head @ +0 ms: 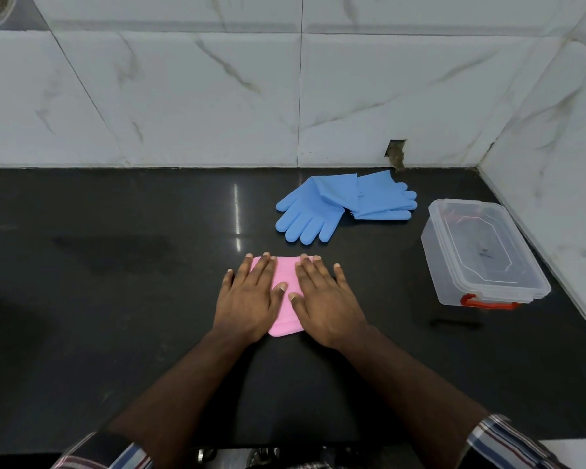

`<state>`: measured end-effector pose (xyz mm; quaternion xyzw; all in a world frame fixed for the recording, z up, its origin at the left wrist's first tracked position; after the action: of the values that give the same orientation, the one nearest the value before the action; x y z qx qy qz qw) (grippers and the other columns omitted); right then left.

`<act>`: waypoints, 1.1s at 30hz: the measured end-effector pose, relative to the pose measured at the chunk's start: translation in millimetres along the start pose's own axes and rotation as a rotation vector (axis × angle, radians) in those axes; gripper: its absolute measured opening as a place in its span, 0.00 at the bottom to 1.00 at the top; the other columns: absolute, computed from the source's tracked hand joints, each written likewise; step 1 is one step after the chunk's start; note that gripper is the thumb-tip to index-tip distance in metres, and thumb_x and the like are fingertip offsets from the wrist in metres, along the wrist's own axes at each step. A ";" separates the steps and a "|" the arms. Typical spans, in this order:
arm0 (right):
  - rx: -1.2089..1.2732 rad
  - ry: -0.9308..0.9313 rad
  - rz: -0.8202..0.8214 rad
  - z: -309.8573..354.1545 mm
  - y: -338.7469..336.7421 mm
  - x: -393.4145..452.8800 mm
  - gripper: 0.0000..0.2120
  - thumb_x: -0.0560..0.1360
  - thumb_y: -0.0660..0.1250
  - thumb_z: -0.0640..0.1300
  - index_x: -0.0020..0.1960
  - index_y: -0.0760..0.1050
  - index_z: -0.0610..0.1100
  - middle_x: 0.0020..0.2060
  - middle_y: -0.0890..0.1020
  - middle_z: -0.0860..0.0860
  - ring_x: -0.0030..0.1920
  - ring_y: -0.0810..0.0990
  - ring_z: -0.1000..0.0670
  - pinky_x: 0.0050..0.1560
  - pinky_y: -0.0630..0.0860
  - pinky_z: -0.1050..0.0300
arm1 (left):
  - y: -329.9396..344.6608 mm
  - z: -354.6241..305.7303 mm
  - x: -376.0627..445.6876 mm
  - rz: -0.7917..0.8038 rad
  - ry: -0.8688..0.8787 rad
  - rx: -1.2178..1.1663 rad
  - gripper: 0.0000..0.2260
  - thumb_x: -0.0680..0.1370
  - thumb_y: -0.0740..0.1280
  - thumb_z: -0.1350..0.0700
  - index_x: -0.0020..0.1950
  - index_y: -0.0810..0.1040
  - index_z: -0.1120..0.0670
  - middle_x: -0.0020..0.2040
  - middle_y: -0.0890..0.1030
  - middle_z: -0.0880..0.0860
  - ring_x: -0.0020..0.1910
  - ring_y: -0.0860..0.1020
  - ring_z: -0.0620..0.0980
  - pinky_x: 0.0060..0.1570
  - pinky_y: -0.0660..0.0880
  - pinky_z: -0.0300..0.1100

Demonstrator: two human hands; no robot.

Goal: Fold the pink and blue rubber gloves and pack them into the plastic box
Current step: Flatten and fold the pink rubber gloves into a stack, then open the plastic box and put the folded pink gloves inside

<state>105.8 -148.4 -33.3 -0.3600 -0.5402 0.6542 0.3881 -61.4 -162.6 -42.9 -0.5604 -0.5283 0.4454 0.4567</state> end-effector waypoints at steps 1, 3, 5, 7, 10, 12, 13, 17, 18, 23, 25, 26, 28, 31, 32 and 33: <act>0.003 -0.019 0.013 0.9 0.1 -2.5 0.33 0.80 0.39 0.59 0.80 0.51 0.44 0.80 0.51 0.49 0.79 0.46 0.49 0.77 0.43 0.42 | -1.1 0.0 0.0 0.006 -0.003 -0.003 0.30 0.83 0.42 0.38 0.83 0.53 0.49 0.83 0.55 0.45 0.82 0.49 0.49 0.78 0.52 0.55; 0.020 -0.015 0.043 -5.8 -1.4 -6.1 0.33 0.79 0.38 0.60 0.80 0.50 0.46 0.80 0.50 0.51 0.79 0.45 0.51 0.77 0.43 0.42 | -1.8 0.0 0.9 0.038 -0.010 -0.021 0.29 0.84 0.44 0.39 0.83 0.50 0.48 0.83 0.52 0.45 0.82 0.47 0.48 0.79 0.50 0.55; 0.033 0.020 0.063 -16.1 -3.3 -8.7 0.31 0.81 0.41 0.60 0.80 0.47 0.47 0.80 0.49 0.52 0.79 0.44 0.51 0.77 0.42 0.42 | -3.8 -1.2 -0.3 0.050 -0.018 -0.035 0.29 0.84 0.44 0.39 0.83 0.49 0.48 0.83 0.51 0.45 0.82 0.46 0.48 0.79 0.49 0.56; 0.038 0.062 0.074 -21.5 -6.6 -11.0 0.31 0.82 0.43 0.60 0.80 0.46 0.47 0.80 0.48 0.51 0.79 0.45 0.51 0.77 0.42 0.43 | -6.2 -2.8 0.8 0.066 -0.029 -0.033 0.29 0.84 0.44 0.38 0.83 0.48 0.48 0.83 0.50 0.44 0.82 0.45 0.48 0.79 0.49 0.58; 0.063 0.068 0.041 -17.9 -12.5 -13.5 0.30 0.83 0.46 0.59 0.80 0.48 0.45 0.80 0.50 0.50 0.79 0.46 0.50 0.77 0.43 0.45 | -13.4 -4.8 4.1 0.128 -0.041 -0.029 0.29 0.84 0.44 0.38 0.83 0.47 0.47 0.83 0.49 0.43 0.82 0.44 0.48 0.78 0.46 0.63; 0.094 0.059 0.021 -13.9 -18.0 -15.0 0.30 0.83 0.49 0.57 0.80 0.50 0.45 0.80 0.52 0.49 0.79 0.48 0.50 0.77 0.44 0.46 | -22.5 -6.4 7.7 0.170 -0.048 -0.025 0.30 0.83 0.45 0.38 0.83 0.47 0.47 0.83 0.48 0.43 0.82 0.43 0.48 0.77 0.44 0.65; 0.109 0.061 0.016 -13.0 -20.4 -15.8 0.30 0.82 0.50 0.57 0.80 0.51 0.45 0.80 0.53 0.49 0.79 0.49 0.50 0.78 0.45 0.47 | -27.6 -8.0 9.1 0.174 -0.049 -0.015 0.30 0.83 0.45 0.37 0.83 0.47 0.46 0.83 0.47 0.43 0.82 0.43 0.49 0.77 0.43 0.65; 0.163 0.076 -0.007 -17.1 -33.2 -18.4 0.31 0.81 0.56 0.56 0.79 0.53 0.46 0.79 0.56 0.49 0.79 0.51 0.49 0.77 0.48 0.47 | -41.5 -25.9 13.3 0.091 0.004 0.046 0.30 0.83 0.47 0.36 0.83 0.48 0.46 0.83 0.48 0.45 0.82 0.44 0.52 0.76 0.42 0.66; 0.180 0.080 -0.031 -21.4 -39.8 -19.5 0.31 0.80 0.58 0.55 0.79 0.53 0.46 0.79 0.57 0.49 0.79 0.52 0.49 0.77 0.50 0.46 | -42.4 -34.4 13.2 0.062 0.033 0.051 0.31 0.83 0.48 0.36 0.83 0.50 0.47 0.83 0.50 0.45 0.82 0.45 0.53 0.76 0.43 0.66; 0.136 0.293 -0.245 -84.1 -91.3 -22.9 0.35 0.76 0.65 0.57 0.78 0.57 0.48 0.77 0.63 0.48 0.77 0.59 0.46 0.75 0.58 0.40 | -37.5 -89.3 13.2 0.041 0.159 -0.051 0.29 0.83 0.53 0.40 0.82 0.54 0.48 0.83 0.53 0.46 0.82 0.46 0.51 0.78 0.43 0.61; 0.022 0.448 -0.241 -120.8 -106.9 -24.9 0.38 0.74 0.65 0.62 0.77 0.57 0.49 0.76 0.63 0.46 0.76 0.60 0.43 0.72 0.62 0.36 | -37.6 -114.0 15.3 0.051 0.194 -0.120 0.28 0.83 0.56 0.42 0.82 0.56 0.48 0.83 0.55 0.47 0.82 0.47 0.51 0.79 0.44 0.60; -0.004 0.524 -0.218 -137.7 -112.3 -27.2 0.39 0.73 0.64 0.64 0.78 0.56 0.49 0.77 0.62 0.46 0.76 0.59 0.42 0.72 0.61 0.34 | -37.8 -126.4 17.0 0.051 0.214 -0.152 0.27 0.83 0.57 0.43 0.82 0.57 0.49 0.82 0.57 0.47 0.82 0.49 0.51 0.79 0.45 0.59; -0.001 0.641 -0.176 -166.1 -117.0 -33.6 0.41 0.73 0.62 0.68 0.78 0.54 0.51 0.78 0.58 0.46 0.77 0.56 0.40 0.72 0.57 0.31 | -37.7 -148.5 20.5 0.072 0.234 -0.241 0.27 0.83 0.59 0.46 0.81 0.59 0.49 0.82 0.60 0.48 0.81 0.53 0.51 0.79 0.50 0.55; 0.012 0.744 -0.136 -202.0 -119.6 -46.3 0.46 0.70 0.59 0.74 0.78 0.52 0.51 0.78 0.55 0.44 0.77 0.54 0.37 0.72 0.55 0.29 | -37.6 -181.4 26.6 0.134 0.212 -0.432 0.26 0.83 0.61 0.48 0.81 0.60 0.49 0.80 0.64 0.50 0.79 0.60 0.50 0.77 0.59 0.49; 0.025 0.763 -0.128 -211.1 -120.5 -48.8 0.48 0.68 0.58 0.76 0.78 0.53 0.50 0.78 0.56 0.43 0.77 0.55 0.36 0.71 0.55 0.28 | -38.1 -191.3 28.7 0.145 0.198 -0.481 0.26 0.83 0.62 0.48 0.81 0.61 0.49 0.79 0.67 0.50 0.78 0.64 0.50 0.76 0.62 0.49; 0.040 0.771 -0.124 -218.0 -121.2 -50.6 0.49 0.66 0.57 0.78 0.78 0.53 0.50 0.78 0.56 0.43 0.76 0.55 0.36 0.71 0.56 0.28 | -39.0 -200.5 30.6 0.150 0.181 -0.519 0.26 0.83 0.63 0.48 0.80 0.61 0.48 0.77 0.70 0.51 0.75 0.68 0.51 0.74 0.65 0.49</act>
<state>336.6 -86.7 54.5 -0.5385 -0.3624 0.4568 0.6083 129.6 -139.3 32.2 -0.7336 -0.5386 0.2761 0.3090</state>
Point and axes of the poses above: each hand's wrist, its own x-axis towards the middle knuckle, its own y-axis out of the palm, z = x × y, the point moved 2 cm from there along x, towards the middle knuckle
